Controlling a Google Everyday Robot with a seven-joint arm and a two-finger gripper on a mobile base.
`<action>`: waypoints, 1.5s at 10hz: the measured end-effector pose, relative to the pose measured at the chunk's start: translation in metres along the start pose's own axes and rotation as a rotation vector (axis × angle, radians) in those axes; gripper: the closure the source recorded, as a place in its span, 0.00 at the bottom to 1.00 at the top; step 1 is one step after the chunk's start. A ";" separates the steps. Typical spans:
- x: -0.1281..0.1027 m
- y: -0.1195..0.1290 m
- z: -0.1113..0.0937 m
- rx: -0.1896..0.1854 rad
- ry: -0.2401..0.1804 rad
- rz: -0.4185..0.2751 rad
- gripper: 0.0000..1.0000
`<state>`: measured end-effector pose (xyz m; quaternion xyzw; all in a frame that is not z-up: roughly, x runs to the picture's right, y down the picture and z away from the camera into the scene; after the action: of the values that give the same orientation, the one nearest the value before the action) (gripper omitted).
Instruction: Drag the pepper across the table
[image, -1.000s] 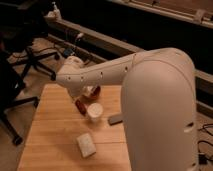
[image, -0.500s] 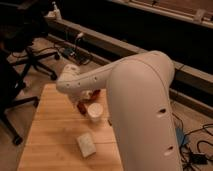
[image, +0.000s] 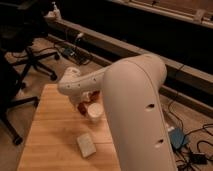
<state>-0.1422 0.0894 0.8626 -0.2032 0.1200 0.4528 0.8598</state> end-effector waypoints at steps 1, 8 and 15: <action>-0.002 0.000 0.002 -0.003 -0.004 -0.001 0.35; -0.015 0.002 0.011 -0.021 -0.027 -0.018 0.35; -0.021 0.010 0.034 -0.035 0.002 -0.025 0.35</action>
<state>-0.1614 0.0941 0.8985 -0.2200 0.1104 0.4439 0.8616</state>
